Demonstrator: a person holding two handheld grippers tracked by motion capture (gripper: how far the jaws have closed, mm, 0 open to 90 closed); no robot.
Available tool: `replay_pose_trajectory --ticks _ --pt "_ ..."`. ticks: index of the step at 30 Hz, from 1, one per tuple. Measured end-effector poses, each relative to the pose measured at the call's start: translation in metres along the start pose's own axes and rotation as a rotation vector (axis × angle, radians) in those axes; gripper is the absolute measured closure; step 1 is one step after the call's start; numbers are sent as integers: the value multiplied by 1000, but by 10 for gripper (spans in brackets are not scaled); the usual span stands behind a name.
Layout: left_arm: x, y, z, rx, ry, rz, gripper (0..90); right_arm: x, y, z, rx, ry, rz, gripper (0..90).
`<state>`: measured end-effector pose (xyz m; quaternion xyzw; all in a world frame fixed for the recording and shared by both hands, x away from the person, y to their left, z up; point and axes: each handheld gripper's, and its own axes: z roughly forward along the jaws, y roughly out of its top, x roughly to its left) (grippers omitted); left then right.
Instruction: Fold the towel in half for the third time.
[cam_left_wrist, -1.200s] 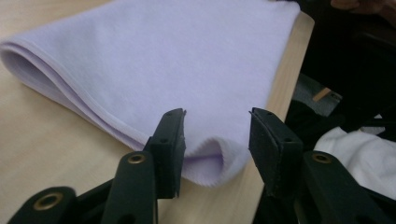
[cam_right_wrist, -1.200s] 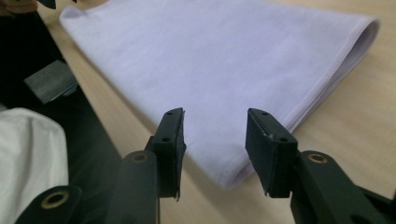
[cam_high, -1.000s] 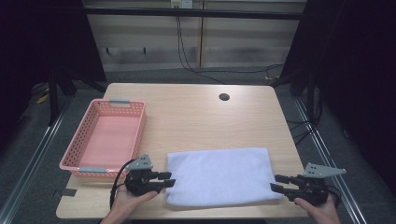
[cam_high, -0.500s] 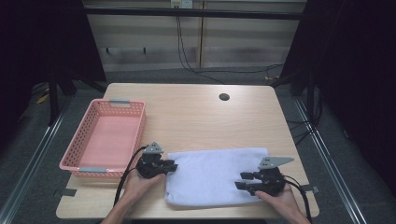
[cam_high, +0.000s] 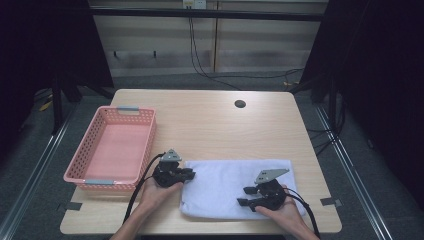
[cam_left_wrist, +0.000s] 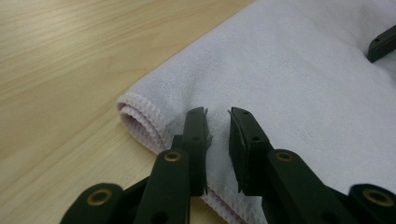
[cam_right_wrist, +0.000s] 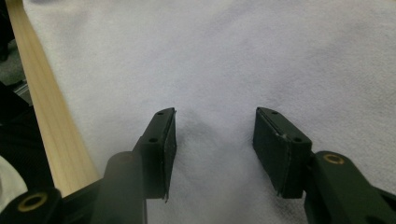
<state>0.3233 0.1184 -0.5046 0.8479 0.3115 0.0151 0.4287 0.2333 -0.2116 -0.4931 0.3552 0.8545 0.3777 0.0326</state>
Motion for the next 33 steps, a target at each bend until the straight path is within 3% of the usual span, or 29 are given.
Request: replay_pose_trajectory --ticks 8,11,14,16,19,23,25,26,28,33 --pt "-9 9 16 -2 -33 0 765 -12 -15 -21 12 -26 14 506" --pt "-10 13 21 4 -59 -34 762 -13 -16 -27 41 -31 28 492" --pt "-15 18 20 36 -59 -12 712 -9 -14 -30 23 -27 36 461" --pt "-16 23 17 22 -76 18 645 0 -9 -30 -17 6 30 461" --pt "-13 35 13 -5 -67 -9 608 20 5 -17 -49 78 -8 451" --pt "-9 43 14 -8 -27 4 580 49 25 16 -14 148 -77 418" --pt "-4 41 14 -15 -37 -18 560 60 34 30 -5 158 -107 399" --pt "-1 41 13 -21 -31 -24 558 64 38 37 1 177 -107 395" --pt "4 41 10 -37 -21 -39 551 71 45 49 22 164 -144 375" --pt "12 42 8 -50 -8 -55 537 74 61 71 23 185 -167 336"
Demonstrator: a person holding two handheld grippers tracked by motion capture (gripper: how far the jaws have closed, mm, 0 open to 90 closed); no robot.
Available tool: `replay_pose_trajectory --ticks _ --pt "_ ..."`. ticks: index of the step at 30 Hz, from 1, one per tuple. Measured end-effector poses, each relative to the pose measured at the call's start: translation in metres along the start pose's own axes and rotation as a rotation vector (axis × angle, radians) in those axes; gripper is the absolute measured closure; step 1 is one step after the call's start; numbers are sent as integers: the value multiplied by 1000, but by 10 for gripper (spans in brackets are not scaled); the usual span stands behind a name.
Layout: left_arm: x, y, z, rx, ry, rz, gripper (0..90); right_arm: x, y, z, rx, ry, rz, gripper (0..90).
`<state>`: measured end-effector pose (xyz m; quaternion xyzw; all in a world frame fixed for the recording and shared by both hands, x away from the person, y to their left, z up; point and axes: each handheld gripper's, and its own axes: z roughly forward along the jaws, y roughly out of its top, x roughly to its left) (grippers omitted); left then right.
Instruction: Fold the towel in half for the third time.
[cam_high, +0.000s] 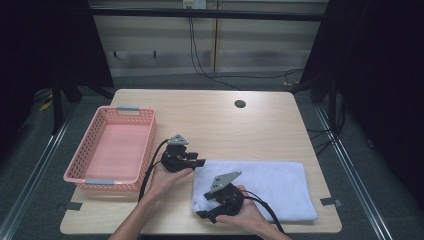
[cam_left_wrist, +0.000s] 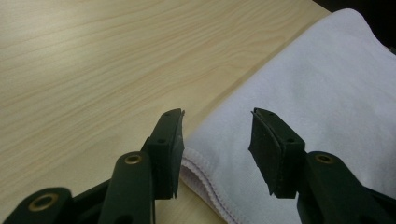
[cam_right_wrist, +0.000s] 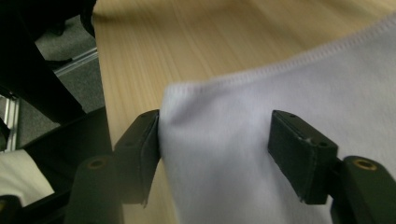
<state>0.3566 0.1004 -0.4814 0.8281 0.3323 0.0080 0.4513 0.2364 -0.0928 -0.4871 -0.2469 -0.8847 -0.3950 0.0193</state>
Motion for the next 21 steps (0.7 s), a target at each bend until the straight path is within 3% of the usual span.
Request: replay_pose_trajectory --ticks 5,7,11,16,21 --pt "7 -1 5 22 11 -17 514 0 3 13 25 -35 -41 316" --pt "8 -2 5 28 19 -15 498 -1 4 14 30 -29 -23 321" --pt "12 0 0 3 29 -39 490 5 -2 15 2 -69 -78 330" --pt "15 0 -5 -8 31 -52 482 12 -5 17 10 -127 -156 329" --pt "18 -3 -6 4 40 -56 479 17 -4 19 23 -161 -168 333"
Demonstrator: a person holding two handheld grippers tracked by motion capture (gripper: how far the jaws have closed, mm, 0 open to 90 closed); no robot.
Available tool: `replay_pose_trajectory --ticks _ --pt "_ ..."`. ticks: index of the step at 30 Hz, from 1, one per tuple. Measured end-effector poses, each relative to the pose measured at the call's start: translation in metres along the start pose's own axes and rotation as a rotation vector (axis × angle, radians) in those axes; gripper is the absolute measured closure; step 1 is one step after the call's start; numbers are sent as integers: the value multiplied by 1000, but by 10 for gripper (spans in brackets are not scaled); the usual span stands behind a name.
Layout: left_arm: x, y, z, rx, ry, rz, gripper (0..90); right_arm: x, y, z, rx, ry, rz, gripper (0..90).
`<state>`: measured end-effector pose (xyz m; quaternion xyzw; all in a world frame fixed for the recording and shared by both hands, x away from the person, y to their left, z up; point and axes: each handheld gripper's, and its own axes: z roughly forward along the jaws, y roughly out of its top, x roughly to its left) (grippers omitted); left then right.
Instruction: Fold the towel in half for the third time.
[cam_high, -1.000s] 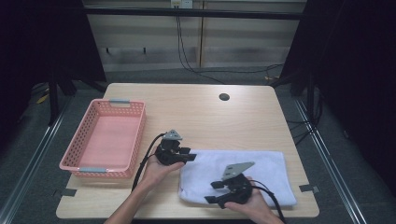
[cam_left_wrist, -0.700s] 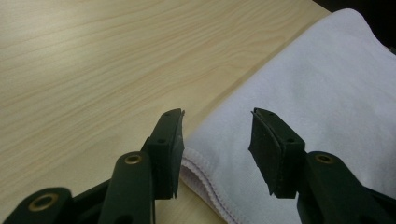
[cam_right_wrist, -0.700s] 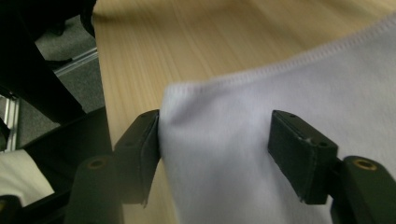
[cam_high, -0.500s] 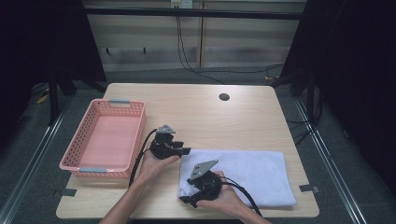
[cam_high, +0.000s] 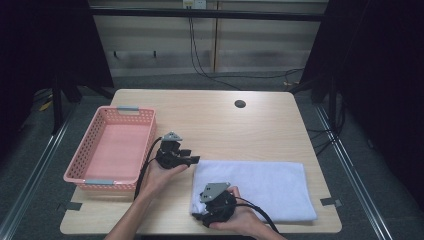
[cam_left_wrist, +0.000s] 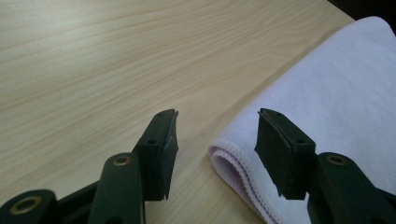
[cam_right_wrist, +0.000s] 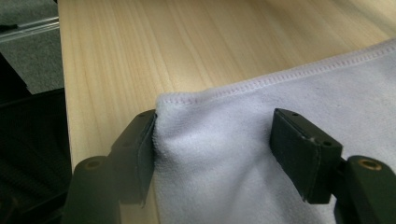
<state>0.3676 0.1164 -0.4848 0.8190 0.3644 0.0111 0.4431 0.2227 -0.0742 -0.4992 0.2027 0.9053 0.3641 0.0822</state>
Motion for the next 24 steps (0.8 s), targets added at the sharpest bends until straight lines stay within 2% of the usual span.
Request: replay_pose_trajectory --ticks 2,4,7,9,12,14,16,17,19,22,24 --pt "1 -1 1 9 -1 -7 480 -1 -1 -1 -4 -4 2 383" --pt "0 -1 4 13 -3 -6 479 -4 -1 -2 -12 -25 11 507" --pt "-1 -1 9 29 -1 8 452 -7 -1 -3 -11 -45 21 634" --pt "-2 -2 13 31 -15 9 438 -10 -1 -4 -10 -55 34 701" --pt "-4 -3 21 66 -10 21 434 -15 -1 -4 -16 -40 76 738" --pt "-5 -4 25 81 -14 21 436 -14 0 -4 -9 -45 64 740" --pt "-7 -5 27 95 -24 34 490 -16 0 -5 -10 -34 76 752" --pt "-9 -4 27 102 -31 32 553 -18 -1 -5 -13 -19 104 756" --pt "-12 -4 28 116 -32 48 655 -21 -1 -5 -25 -1 127 758" --pt "-10 -5 27 87 -73 16 810 -25 -1 -6 -32 25 155 763" --pt "-12 -4 24 64 -71 16 829 -26 0 -8 -27 30 167 765"
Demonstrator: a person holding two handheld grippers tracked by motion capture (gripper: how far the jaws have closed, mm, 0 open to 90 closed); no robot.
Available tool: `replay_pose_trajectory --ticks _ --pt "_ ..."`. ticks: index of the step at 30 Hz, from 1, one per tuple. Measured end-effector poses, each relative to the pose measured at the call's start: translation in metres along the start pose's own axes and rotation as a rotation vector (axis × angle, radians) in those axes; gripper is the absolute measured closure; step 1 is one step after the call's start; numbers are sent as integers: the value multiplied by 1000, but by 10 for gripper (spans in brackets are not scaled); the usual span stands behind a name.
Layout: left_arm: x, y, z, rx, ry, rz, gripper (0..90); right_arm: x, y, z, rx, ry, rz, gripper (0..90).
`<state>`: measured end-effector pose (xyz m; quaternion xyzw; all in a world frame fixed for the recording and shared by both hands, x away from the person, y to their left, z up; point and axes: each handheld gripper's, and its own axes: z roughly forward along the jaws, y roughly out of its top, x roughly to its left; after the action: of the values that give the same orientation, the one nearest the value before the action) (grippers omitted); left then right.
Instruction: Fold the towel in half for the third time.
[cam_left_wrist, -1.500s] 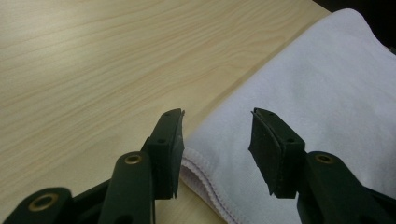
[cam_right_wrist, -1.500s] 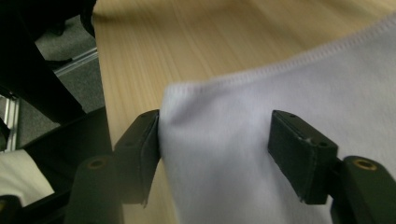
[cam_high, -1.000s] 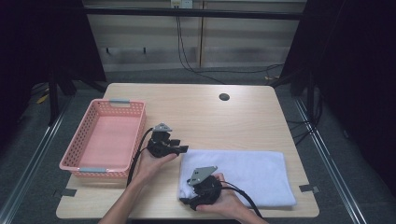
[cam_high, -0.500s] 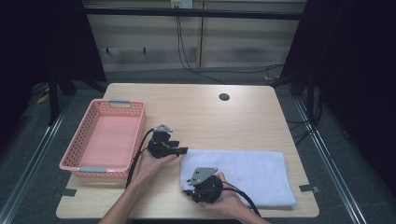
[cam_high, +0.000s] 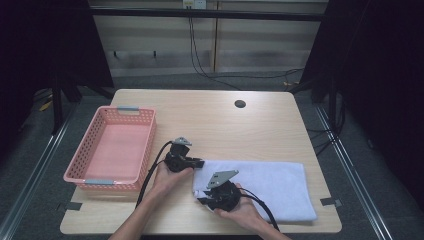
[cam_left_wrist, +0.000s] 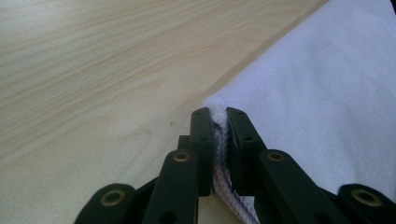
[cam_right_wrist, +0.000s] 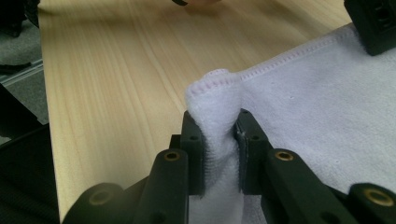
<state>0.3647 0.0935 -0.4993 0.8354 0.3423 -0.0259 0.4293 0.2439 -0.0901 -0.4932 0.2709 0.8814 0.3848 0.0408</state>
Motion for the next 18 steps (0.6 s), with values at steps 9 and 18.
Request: replay_pose_trajectory --ticks 9,18 --pt "0 11 -22 -89 -51 -24 831 -6 12 -24 -98 45 36 767" --pt "4 19 -44 -101 -36 -44 832 -2 29 -29 -137 58 26 767"
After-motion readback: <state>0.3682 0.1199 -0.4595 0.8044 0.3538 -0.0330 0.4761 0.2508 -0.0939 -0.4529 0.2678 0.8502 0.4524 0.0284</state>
